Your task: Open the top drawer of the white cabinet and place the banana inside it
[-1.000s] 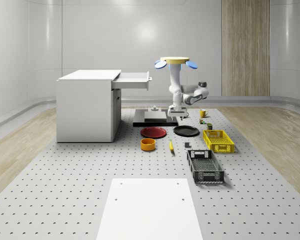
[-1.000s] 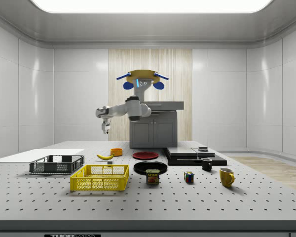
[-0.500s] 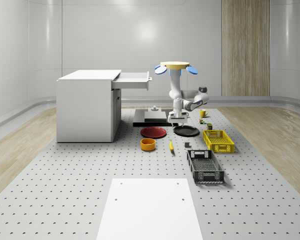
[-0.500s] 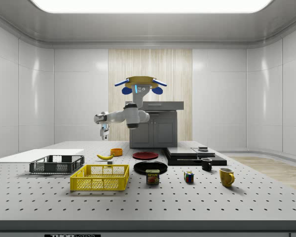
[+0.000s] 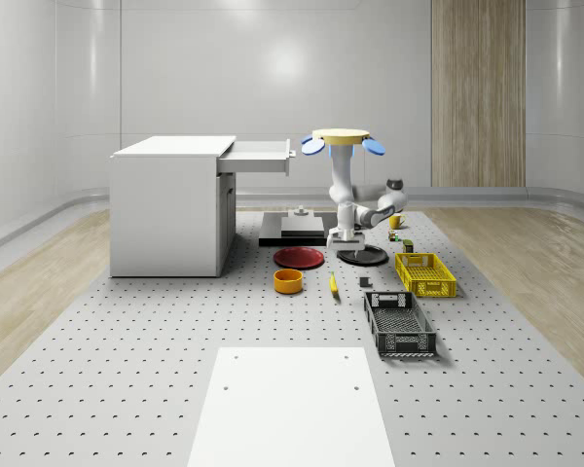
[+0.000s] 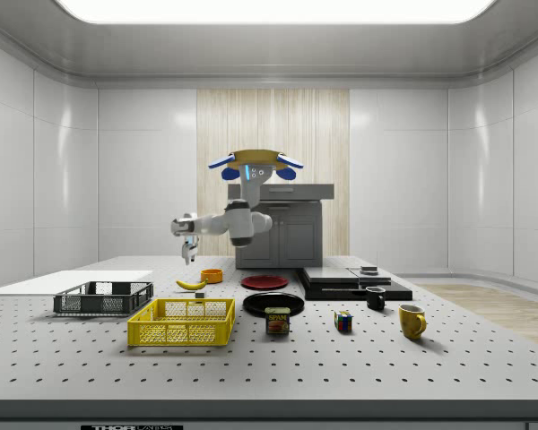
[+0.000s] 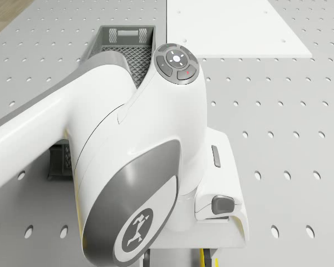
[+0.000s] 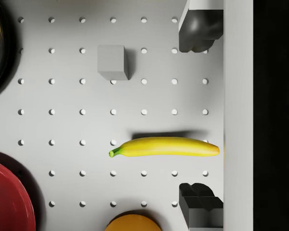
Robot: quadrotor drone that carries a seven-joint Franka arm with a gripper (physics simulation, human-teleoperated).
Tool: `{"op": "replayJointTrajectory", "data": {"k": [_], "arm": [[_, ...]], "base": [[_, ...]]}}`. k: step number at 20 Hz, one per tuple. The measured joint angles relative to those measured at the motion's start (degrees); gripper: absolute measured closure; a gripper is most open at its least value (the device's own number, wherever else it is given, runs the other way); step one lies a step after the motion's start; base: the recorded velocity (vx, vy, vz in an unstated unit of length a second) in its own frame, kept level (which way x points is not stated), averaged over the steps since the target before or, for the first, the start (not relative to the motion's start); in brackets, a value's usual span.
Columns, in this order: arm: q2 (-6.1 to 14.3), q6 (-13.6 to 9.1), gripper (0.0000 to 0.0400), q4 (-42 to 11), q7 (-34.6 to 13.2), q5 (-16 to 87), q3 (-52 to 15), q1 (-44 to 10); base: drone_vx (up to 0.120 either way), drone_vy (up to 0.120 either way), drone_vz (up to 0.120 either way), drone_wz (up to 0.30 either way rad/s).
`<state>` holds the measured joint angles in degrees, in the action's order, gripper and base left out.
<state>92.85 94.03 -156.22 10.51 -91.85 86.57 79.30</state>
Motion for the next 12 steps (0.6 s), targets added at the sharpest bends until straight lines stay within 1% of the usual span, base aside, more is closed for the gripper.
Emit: {"op": "replayJointTrajectory", "data": {"k": [5, 6, 8, 9, 12], "arm": [[0.05, 0.04, 0.0000, 0.00, 0.00, 0.02, 0.00, 0.00], [0.05, 0.05, 0.0000, 0.00, 0.00, 0.02, 0.00, 0.00], [0.07, 0.06, 0.0000, 0.00, 0.00, 0.03, 0.00, 0.00], [0.07, 0.07, 0.0000, 0.00, 0.00, 0.03, 0.00, 0.00], [0.09, 0.09, 0.0000, 0.00, 0.00, 0.04, 0.00, 0.00]], "base": [[0.000, 0.000, -0.120, 0.000], [0.040, 0.000, -0.120, 0.000], [0.120, 0.000, -0.120, 0.000], [0.040, 0.000, -0.120, 0.000], [0.000, 0.000, -0.013, 0.000]]}}
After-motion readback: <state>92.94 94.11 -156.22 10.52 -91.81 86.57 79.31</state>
